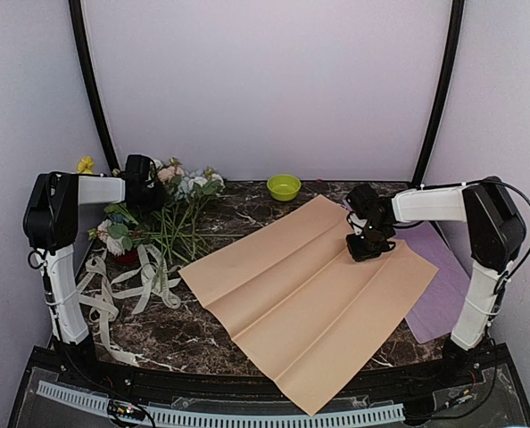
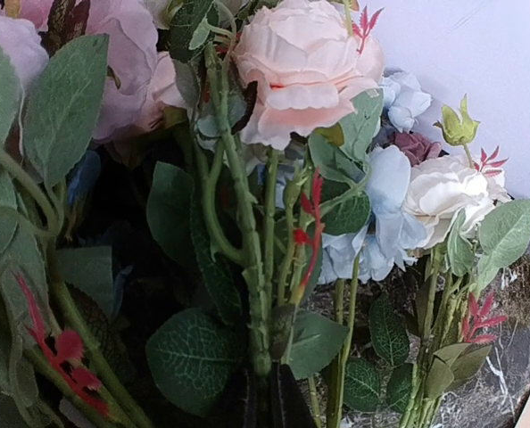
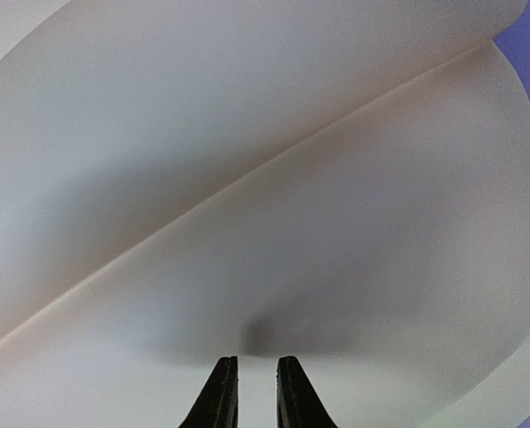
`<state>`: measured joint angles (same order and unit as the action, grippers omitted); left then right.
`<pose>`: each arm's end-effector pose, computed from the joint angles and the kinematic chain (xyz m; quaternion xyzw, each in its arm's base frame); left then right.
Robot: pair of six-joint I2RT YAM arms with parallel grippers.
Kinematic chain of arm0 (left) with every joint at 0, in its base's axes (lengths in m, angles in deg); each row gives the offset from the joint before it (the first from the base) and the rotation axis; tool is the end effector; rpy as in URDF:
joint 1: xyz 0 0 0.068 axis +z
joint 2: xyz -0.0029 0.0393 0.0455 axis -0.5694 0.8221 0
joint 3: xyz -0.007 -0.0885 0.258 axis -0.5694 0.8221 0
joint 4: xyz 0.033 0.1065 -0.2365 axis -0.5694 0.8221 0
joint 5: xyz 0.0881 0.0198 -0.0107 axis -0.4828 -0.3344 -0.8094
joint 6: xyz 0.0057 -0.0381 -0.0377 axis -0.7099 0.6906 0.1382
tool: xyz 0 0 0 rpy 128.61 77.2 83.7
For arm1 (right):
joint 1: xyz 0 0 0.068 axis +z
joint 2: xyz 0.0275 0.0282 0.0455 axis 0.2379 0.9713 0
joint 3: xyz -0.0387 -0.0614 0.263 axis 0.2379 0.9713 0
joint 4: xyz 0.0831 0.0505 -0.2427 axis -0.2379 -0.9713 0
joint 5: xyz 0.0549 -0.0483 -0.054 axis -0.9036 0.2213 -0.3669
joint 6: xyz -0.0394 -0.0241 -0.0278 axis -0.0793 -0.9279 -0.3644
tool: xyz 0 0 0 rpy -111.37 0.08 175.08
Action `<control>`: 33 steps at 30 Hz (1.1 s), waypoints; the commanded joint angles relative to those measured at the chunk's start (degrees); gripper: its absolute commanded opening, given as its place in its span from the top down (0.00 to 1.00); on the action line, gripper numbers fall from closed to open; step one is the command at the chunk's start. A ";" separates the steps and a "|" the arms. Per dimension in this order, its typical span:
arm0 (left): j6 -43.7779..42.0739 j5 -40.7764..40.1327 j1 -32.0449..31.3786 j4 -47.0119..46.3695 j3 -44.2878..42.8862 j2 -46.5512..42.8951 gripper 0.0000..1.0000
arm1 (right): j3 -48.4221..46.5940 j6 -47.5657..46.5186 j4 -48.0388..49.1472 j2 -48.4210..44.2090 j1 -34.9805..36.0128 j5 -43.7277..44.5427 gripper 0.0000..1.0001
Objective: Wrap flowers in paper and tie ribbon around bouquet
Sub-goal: Pick up the fake flower from the corner of the board.
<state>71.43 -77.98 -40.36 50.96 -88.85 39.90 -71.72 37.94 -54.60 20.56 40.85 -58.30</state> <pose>0.4626 -0.0447 0.1909 -0.1660 0.8832 -0.1083 0.4251 0.3202 0.1578 0.1653 -0.0934 0.9804 -0.0134 0.1729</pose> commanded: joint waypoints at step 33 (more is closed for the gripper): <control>-14.52 6.27 -3.33 -26.34 20.73 -33.64 1.00 | -4.84 -0.76 -1.32 -4.19 0.98 -1.74 0.82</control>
<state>56.20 -76.29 -43.88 28.67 -69.53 9.76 -75.72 37.26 -56.37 18.52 41.25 -59.46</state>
